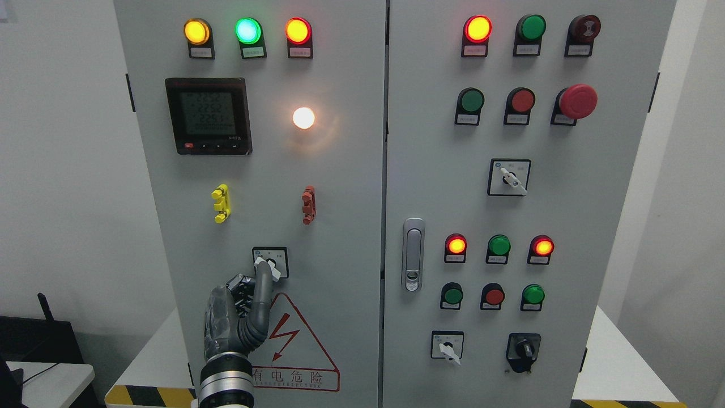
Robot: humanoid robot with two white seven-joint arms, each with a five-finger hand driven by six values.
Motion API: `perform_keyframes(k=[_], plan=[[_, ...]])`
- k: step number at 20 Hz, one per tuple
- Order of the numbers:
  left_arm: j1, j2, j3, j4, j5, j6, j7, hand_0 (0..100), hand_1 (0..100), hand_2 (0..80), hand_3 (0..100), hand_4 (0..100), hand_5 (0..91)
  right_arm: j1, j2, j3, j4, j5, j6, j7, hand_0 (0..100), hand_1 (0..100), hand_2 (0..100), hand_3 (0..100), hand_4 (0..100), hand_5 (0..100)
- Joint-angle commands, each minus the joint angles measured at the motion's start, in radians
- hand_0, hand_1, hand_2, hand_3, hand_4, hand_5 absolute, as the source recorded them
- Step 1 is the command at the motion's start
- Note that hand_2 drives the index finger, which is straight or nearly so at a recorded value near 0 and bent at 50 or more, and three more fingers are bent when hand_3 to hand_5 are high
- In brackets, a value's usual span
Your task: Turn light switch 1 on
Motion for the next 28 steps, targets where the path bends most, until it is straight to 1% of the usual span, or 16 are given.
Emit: perform_keyframes(k=[1,5,7,8,10,11,12,14,15,17,18,19,21,23,25,28], plan=[[0.045,0.001,0.013,-0.049,-0.001,-0.018,0.000,28,18,62.1,78,88,82.4,0.000,0.000,0.020,0.000,-0.026,0.000,0.001,12,39,0,0,0,0],[0.103,-0.001,0.060,-0.071,0.001,-0.110,-0.007,27,18,62.1,78,88,82.1,0.000,0.000,0.020,0.000,-0.026,0.000,0.001,12,39,0,0,0,0],[0.143,-0.001,0.095,-0.071,-0.001,-0.165,-0.039,26,18,62.3,80,90,81.5,0.000,0.000,0.020,0.000,-0.026,0.000,0.001,12,39,0,0,0,0],[0.167,0.002,0.115,-0.069,0.001,-0.207,-0.065,25,18,61.9,82,91,81.2,0.000,0.000,0.020,0.000,-0.026,0.000,0.001,12,39,0,0,0,0],[0.239,0.014,0.161,-0.065,0.006,-0.346,-0.143,24,16,60.2,84,91,79.1,0.000,0.000,0.020,0.000,-0.026,0.000,0.001,12,39,0,0,0,0],[0.282,0.015,0.189,-0.062,0.007,-0.415,-0.185,22,14,56.3,83,90,71.8,0.000,0.000,0.020,0.001,-0.026,0.000,0.001,12,39,0,0,0,0],[0.324,0.016,0.214,-0.057,0.009,-0.472,-0.209,21,13,53.3,82,89,68.7,0.000,0.000,0.020,0.000,-0.026,0.000,0.001,12,39,0,0,0,0],[0.394,0.021,0.272,-0.031,0.030,-0.564,-0.254,16,9,45.9,75,83,51.9,0.000,0.000,0.020,0.000,-0.026,0.000,0.001,12,39,0,0,0,0],[0.425,0.025,0.304,-0.014,0.051,-0.602,-0.269,15,7,43.6,73,81,48.0,0.000,0.000,0.020,0.000,-0.026,0.000,0.001,12,39,0,0,0,0],[0.494,0.033,0.362,0.018,0.079,-0.664,-0.294,14,2,33.9,60,68,35.1,0.000,0.000,0.020,0.000,-0.026,0.000,0.001,12,39,0,0,0,0],[0.525,0.037,0.399,0.041,0.084,-0.692,-0.311,14,1,31.0,57,65,32.3,0.000,0.000,0.020,0.000,-0.026,0.000,0.001,12,39,0,0,0,0],[0.561,0.039,0.443,0.071,0.084,-0.728,-0.328,13,0,22.6,48,57,26.4,0.000,0.000,0.020,0.000,-0.026,0.000,0.001,12,39,0,0,0,0],[0.637,0.041,0.511,0.159,0.085,-0.831,-0.360,13,0,15.9,41,52,24.6,0.000,0.000,0.020,0.000,-0.026,0.000,0.001,12,39,0,0,0,0],[0.694,0.051,0.591,0.269,0.085,-0.926,-0.369,12,0,9.1,33,45,22.2,0.000,0.000,0.020,0.000,-0.026,0.000,0.001,12,39,0,0,0,0],[0.721,0.057,0.655,0.413,0.085,-0.971,-0.369,11,0,5.3,28,39,20.0,0.000,0.000,0.020,0.000,-0.026,0.000,0.001,12,39,0,0,0,0],[0.734,0.065,0.744,0.690,0.094,-0.994,-0.375,11,0,4.1,23,34,17.3,0.000,0.000,0.020,0.000,-0.026,0.000,0.001,12,39,0,0,0,0]])
